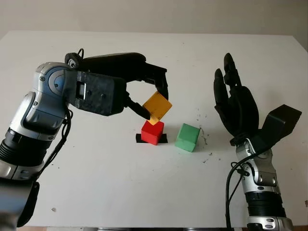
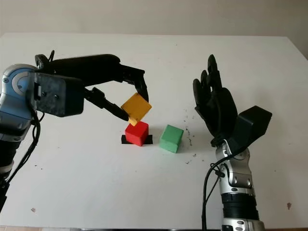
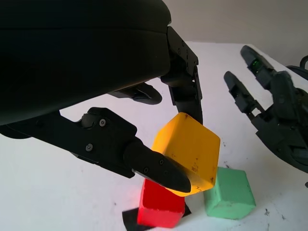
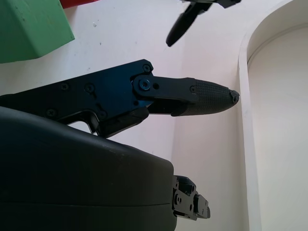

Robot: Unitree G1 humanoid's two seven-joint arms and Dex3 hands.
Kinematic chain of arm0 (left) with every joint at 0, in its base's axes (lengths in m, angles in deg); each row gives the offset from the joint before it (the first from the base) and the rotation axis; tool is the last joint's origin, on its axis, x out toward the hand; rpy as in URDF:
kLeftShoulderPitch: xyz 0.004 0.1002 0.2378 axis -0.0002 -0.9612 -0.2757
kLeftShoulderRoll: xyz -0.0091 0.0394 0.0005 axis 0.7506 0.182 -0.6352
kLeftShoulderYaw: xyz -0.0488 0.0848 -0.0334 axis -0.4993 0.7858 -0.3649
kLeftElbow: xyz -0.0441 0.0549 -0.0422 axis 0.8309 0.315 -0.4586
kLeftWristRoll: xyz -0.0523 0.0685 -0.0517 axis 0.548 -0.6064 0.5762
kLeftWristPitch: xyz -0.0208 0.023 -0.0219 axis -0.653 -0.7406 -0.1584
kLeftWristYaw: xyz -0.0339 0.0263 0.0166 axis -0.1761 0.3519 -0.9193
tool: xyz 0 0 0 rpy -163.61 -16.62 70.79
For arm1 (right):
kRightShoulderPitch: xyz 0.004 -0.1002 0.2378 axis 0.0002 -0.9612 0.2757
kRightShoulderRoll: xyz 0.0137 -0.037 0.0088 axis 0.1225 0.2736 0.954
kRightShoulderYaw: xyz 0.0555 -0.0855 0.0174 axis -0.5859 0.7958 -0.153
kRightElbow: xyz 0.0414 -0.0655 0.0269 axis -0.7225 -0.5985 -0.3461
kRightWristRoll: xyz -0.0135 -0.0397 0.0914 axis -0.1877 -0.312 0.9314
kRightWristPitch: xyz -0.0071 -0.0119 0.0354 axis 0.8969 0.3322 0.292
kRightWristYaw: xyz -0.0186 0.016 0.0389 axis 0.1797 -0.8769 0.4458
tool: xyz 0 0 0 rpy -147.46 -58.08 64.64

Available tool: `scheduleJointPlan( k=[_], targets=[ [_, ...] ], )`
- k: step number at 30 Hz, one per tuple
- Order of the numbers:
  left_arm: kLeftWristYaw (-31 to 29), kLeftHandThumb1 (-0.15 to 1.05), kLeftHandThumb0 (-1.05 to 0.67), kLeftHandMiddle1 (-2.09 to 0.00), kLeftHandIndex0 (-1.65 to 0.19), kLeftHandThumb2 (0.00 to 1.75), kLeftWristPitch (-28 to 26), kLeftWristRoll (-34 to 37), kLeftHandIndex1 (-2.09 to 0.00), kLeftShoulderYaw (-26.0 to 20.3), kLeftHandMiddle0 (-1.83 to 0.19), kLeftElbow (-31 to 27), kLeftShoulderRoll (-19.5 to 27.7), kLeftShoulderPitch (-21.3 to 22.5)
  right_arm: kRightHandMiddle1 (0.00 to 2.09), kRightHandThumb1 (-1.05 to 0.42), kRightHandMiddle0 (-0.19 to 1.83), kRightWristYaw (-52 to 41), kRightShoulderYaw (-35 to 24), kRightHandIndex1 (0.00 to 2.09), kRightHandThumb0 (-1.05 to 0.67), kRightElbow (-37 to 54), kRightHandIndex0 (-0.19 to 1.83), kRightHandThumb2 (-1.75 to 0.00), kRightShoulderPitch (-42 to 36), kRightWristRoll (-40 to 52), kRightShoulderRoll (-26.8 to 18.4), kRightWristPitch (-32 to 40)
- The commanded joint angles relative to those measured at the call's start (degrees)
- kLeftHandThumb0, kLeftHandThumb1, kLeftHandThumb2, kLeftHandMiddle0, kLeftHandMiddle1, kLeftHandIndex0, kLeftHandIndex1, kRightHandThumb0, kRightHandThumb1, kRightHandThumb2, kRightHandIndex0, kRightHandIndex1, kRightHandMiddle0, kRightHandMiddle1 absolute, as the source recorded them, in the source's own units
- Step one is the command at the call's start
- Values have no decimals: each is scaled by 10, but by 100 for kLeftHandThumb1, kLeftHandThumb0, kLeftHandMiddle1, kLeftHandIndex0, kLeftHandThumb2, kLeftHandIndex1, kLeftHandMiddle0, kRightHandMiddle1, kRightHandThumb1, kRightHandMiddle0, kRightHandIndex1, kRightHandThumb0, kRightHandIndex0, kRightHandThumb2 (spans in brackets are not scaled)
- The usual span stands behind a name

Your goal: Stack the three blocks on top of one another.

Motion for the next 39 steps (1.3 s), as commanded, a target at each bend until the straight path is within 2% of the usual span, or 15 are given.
scheduleJointPlan(
  k=[1, 9, 13, 18, 20, 28, 39],
  targets=[
    [10, 104, -33, -4, -43, 6, 6, 12, -129, -14, -41, 1, -2, -14, 2, -105, -19, 0, -1, 0, -66, 12, -19, -46, -7, 3, 3, -1],
    [41, 105, -36, -2, -31, 13, 1, 59, -139, -47, -34, -17, -9, -82, 1, -105, -19, -1, -1, 0, -65, 13, -19, -45, -7, 7, 1, -1],
    [83, 105, -31, -1, -25, 13, 18, 60, -143, -53, -30, -4, -28, -105, 0, -105, -19, -2, -2, 0, -65, 11, -19, -45, -7, 8, 1, -1],
    [125, 105, -35, -2, -25, 14, 39, 51, -149, -47, -28, 20, -51, -123, 2, -105, -19, 3, -1, 0, -65, 16, -19, -45, -7, 6, 0, 7],
    [132, 105, -37, -3, -30, 14, 40, 51, -142, -43, -28, 26, -59, -128, 2, -105, -19, 1, -1, 0, -63, 15, -19, -46, -6, 7, -1, 5],
    [152, 105, -41, -3, -24, 18, 49, 41, -145, -34, -23, 43, -80, -137, 1, -105, -19, 2, -1, 0, -64, 19, -19, -45, -7, 7, 0, 10],
    [108, 105, -38, -3, -28, 14, 18, 56, -159, -30, -23, 55, -73, -124, 2, -105, -19, 2, -2, 0, -63, 23, -19, -45, -12, 8, 0, 9]
  ],
)
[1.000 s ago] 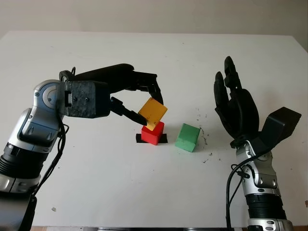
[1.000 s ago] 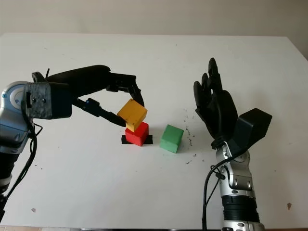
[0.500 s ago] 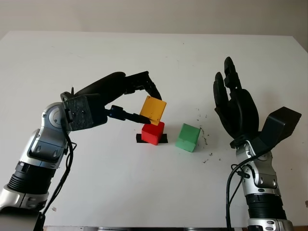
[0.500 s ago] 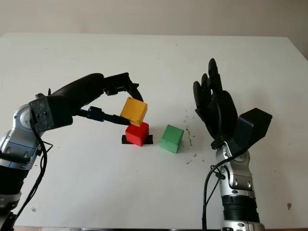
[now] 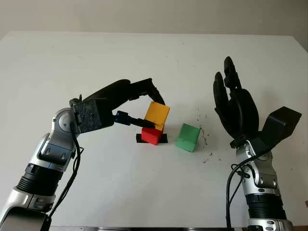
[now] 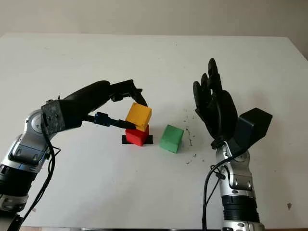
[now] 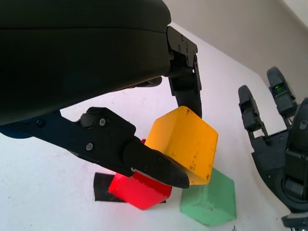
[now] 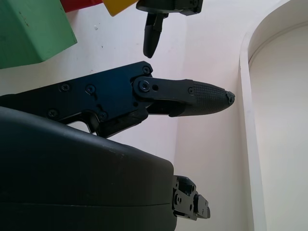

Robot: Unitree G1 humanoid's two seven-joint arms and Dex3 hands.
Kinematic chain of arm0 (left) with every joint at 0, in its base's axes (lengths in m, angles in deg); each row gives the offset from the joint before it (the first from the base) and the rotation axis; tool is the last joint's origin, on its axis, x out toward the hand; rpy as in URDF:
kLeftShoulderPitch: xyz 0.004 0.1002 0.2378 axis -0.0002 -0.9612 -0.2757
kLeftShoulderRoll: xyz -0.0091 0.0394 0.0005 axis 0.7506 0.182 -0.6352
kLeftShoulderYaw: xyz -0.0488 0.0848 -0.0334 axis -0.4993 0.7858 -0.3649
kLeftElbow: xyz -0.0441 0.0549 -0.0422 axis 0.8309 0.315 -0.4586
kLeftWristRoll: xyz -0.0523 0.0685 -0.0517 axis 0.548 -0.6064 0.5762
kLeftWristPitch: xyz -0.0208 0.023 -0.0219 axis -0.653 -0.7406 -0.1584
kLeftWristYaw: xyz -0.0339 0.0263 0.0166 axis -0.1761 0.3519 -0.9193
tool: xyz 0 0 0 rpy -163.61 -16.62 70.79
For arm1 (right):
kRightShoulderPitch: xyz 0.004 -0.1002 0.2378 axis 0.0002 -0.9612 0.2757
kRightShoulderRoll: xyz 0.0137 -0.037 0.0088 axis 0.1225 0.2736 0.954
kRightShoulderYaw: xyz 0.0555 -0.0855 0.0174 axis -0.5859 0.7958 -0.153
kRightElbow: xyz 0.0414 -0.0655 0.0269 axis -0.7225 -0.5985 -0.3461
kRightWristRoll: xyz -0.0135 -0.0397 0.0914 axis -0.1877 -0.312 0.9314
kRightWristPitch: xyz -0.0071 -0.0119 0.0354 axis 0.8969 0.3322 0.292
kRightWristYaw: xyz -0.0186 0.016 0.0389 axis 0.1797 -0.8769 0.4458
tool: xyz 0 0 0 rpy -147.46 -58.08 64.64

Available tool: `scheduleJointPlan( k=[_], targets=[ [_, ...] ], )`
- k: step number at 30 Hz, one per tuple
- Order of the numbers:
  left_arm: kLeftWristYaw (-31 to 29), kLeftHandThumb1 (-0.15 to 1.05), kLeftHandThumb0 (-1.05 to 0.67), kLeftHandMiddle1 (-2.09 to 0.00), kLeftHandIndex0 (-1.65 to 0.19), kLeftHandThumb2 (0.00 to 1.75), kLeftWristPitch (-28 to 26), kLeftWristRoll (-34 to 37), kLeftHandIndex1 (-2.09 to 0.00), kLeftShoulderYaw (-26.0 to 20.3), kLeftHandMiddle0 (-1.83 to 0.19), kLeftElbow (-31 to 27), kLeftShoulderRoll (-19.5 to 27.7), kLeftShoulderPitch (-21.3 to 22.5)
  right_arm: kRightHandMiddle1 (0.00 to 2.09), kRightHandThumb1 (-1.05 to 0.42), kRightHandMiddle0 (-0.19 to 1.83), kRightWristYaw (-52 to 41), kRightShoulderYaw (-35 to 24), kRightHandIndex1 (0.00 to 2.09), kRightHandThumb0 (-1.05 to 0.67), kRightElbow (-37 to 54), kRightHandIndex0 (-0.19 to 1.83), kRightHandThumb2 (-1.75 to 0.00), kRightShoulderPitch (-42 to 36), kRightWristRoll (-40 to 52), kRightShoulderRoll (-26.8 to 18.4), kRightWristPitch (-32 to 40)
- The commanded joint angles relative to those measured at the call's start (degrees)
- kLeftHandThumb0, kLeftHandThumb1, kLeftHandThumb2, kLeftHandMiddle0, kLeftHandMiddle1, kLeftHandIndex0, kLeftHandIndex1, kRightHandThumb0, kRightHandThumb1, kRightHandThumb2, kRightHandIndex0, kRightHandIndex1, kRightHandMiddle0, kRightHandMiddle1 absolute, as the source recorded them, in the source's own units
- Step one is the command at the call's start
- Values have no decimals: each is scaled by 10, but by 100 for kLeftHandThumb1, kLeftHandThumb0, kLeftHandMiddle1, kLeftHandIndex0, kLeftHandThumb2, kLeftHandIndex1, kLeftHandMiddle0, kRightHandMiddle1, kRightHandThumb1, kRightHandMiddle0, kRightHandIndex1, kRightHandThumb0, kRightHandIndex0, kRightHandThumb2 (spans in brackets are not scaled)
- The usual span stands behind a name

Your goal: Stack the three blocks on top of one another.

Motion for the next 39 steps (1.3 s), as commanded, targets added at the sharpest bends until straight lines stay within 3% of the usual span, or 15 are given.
scheduleJointPlan(
  k=[1, 8, 16, 29, 39],
  targets=[
    [-6, 105, -38, -3, -28, 14, -4, 4, -160, -1, -23, 1, 5, 8, 2, -105, -19, 0, -3, 0, -63, 15, -19, -46, -6, 1, -1, 0],
    [-21, 105, -39, -2, -28, 13, -22, 4, -165, -4, -23, 2, 16, 17, 2, -105, -19, 1, -2, 0, -64, 16, -19, -45, -7, 0, 0, 3],
    [-26, 105, -36, -2, -29, 14, -31, -14, -156, 2, -20, -1, 32, 24, 1, -105, -19, 1, -1, 0, -64, 16, -19, -45, -7, 0, 0, 2],
    [-29, 105, -39, -3, -30, 17, -4, -26, -152, 6, -19, 22, 38, 31, 1, -105, -19, -5, -2, 0, -63, 16, -19, -46, -11, 2, -1, -2],
    [-39, 105, -38, -4, -33, 13, -19, -14, -149, 5, -18, 10, 30, 26, 1, -105, -19, -3, -2, 0, -64, 16, -19, -45, -11, 2, 0, 0]
  ],
)
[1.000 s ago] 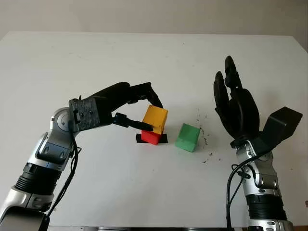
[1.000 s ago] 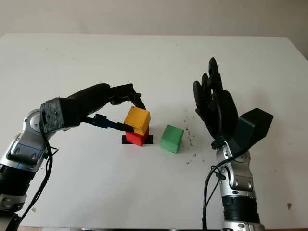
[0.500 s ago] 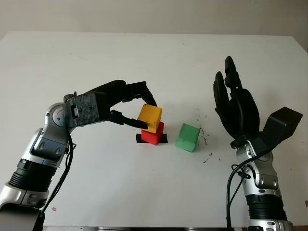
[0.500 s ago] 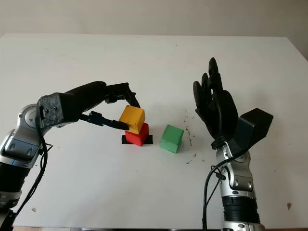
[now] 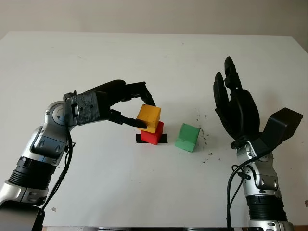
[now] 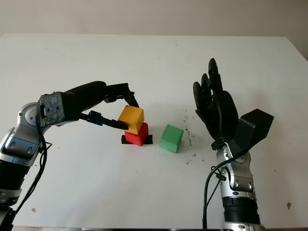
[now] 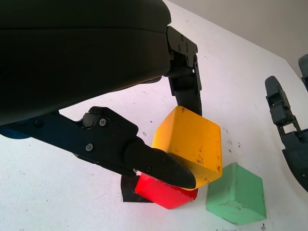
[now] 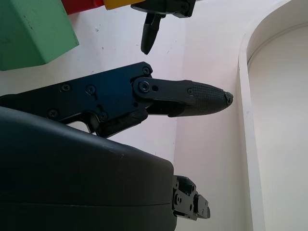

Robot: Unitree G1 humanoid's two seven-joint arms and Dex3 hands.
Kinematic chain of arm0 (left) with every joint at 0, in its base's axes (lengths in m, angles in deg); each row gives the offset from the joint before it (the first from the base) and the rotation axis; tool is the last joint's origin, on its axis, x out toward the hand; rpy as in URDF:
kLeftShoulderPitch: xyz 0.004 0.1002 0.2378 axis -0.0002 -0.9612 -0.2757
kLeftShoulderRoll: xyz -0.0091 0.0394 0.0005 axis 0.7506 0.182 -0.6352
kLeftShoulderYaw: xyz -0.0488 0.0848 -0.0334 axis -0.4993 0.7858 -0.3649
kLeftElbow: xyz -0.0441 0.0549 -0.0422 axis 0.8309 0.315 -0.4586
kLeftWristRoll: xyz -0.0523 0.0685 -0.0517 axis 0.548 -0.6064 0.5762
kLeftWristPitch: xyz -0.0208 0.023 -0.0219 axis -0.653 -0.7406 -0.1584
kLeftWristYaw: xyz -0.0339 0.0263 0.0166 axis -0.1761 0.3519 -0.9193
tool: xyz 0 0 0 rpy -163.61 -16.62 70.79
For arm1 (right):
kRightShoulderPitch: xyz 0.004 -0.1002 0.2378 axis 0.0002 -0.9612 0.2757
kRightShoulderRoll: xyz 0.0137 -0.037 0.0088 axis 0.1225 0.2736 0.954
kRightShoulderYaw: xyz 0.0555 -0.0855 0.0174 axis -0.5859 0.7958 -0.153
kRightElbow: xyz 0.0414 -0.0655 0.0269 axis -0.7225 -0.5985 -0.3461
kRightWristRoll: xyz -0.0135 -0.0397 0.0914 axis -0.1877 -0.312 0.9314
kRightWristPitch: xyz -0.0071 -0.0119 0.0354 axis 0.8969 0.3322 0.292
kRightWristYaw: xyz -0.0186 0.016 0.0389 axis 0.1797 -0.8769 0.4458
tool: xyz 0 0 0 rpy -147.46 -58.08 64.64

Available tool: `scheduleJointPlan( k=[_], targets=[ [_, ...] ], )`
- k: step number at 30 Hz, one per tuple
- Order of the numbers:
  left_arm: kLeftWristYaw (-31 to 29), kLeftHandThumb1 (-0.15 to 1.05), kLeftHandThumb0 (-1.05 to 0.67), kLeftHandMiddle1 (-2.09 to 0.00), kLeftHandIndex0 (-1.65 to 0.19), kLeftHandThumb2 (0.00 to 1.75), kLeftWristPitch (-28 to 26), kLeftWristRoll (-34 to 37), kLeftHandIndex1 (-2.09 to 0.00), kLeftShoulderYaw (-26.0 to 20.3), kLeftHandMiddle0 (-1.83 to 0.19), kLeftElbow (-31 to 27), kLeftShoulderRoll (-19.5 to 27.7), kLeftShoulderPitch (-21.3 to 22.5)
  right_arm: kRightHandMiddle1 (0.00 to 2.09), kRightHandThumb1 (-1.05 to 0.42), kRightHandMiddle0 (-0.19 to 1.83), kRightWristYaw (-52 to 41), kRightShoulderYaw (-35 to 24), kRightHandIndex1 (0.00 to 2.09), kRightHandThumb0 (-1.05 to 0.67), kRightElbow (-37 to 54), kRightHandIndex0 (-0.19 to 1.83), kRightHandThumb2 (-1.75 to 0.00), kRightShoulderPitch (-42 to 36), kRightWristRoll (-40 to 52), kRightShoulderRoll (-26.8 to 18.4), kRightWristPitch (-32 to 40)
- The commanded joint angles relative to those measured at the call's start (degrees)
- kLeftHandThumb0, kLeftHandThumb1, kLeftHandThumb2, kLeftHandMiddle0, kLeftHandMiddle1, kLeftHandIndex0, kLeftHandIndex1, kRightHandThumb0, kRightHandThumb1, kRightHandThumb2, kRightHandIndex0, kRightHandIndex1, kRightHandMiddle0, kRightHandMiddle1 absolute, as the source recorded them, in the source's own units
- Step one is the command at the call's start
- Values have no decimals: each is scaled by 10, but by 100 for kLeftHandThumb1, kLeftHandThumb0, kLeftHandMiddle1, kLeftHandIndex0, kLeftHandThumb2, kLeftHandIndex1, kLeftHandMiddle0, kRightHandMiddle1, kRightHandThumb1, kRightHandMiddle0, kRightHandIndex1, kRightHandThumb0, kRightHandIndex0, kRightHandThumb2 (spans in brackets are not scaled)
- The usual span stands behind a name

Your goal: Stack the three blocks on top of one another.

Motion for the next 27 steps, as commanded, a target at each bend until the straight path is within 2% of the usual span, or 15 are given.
scheduleJointPlan(
  k=[1, 17, 27],
  targets=[
    [-3, 105, -39, -4, -33, 13, 3, 6, -149, 2, -18, -8, -1, 0, 1, -105, -19, 1, -2, 0, -64, 8, -19, -45, -4, -1, 0, -2],
    [-7, 105, -39, -5, -28, 14, -5, 34, -159, -2, -18, -20, -10, -4, 1, -105, -19, 4, 0, 0, -64, 11, -19, -46, -6, -4, 0, 1],
    [10, 105, -40, -4, -25, 15, 0, 20, -159, 1, -16, -19, -8, -5, 1, -105, -19, 3, 0, 0, -64, 11, -19, -46, -7, -4, -1, 2]
  ],
)
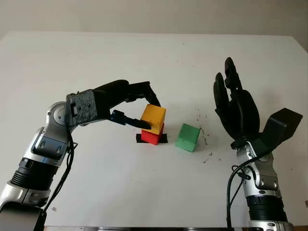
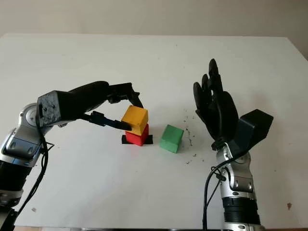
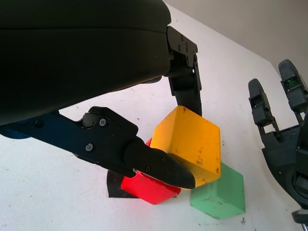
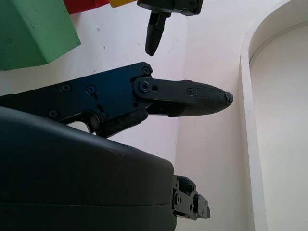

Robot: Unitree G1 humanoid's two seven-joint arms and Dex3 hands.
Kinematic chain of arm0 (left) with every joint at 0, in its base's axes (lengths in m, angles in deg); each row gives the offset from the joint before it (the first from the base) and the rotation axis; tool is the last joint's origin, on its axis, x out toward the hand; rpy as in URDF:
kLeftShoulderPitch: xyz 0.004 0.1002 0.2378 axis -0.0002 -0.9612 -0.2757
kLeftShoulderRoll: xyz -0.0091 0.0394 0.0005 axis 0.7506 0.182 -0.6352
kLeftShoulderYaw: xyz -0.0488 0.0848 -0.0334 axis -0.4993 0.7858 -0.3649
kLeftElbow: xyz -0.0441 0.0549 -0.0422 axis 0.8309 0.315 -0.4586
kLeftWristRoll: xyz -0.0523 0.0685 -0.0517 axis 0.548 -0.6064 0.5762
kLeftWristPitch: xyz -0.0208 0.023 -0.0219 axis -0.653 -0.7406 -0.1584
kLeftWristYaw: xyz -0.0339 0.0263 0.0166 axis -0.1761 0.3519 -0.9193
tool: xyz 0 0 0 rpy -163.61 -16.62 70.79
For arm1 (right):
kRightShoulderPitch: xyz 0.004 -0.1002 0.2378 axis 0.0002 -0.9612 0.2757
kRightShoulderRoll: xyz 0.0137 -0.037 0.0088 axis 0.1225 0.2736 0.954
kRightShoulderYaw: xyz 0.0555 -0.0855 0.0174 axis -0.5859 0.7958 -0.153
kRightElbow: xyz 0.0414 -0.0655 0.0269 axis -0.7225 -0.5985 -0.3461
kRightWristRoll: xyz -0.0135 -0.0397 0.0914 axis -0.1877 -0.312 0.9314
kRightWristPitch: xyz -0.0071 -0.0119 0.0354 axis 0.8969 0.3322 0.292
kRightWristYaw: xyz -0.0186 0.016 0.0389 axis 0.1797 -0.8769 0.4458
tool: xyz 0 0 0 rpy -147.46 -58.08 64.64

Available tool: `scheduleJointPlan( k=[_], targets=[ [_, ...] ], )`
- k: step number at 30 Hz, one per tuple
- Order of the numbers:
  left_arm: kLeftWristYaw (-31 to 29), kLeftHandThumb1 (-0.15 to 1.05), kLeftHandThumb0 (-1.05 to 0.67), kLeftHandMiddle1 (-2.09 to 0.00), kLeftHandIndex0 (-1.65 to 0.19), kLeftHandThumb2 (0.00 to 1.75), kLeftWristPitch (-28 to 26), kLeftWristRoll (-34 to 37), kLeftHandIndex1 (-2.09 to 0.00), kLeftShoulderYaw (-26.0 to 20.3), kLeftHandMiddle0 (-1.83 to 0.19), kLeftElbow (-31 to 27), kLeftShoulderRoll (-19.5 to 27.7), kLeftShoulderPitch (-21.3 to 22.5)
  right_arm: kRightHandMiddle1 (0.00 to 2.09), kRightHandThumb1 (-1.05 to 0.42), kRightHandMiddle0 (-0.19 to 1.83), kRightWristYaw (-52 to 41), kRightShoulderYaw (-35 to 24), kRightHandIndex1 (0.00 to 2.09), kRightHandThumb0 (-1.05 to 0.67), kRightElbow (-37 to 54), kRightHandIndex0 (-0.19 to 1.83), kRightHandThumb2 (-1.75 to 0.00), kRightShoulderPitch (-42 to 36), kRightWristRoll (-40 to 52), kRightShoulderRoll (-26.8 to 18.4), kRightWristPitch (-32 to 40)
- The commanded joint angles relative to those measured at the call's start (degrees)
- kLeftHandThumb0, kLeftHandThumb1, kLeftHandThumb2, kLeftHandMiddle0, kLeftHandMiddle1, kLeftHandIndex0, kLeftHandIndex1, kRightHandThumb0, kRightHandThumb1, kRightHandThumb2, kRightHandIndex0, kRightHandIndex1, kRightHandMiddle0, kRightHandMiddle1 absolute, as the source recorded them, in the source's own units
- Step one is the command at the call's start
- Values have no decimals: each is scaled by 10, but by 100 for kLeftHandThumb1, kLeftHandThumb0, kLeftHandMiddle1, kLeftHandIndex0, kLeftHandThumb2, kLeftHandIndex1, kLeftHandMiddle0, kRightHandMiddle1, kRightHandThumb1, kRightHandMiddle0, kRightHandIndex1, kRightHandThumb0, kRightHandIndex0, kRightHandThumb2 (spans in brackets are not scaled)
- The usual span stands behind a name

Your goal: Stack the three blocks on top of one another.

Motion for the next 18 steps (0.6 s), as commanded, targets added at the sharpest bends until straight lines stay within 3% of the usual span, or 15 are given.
scheduleJointPlan(
  k=[1, 6, 12, 18],
  targets=[
    [6, 105, -41, -4, -26, 13, 2, -5, -156, 2, -16, -8, 1, -2, 2, -105, -19, 0, -1, 0, -64, 11, -19, -46, -5, -1, -1, 1],
    [7, 104, -43, -4, -26, 7, -17, -18, -136, 3, -12, -21, 3, -2, 3, -105, -19, -2, -2, 0, -65, 9, -19, -45, -4, 2, 0, 0],
    [-1, 101, -48, -5, -23, 5, -25, -22, -90, 4, -4, -28, 12, -4, 2, -105, -19, -1, -1, 0, -64, 11, -19, -45, -4, 1, 0, 2],
    [-11, 101, -50, -6, -24, 5, -26, -14, -74, 3, -5, -32, 13, -5, 2, -105, -19, 0, -1, 0, -65, 14, -19, -44, -5, 4, 1, 7]
  ],
)
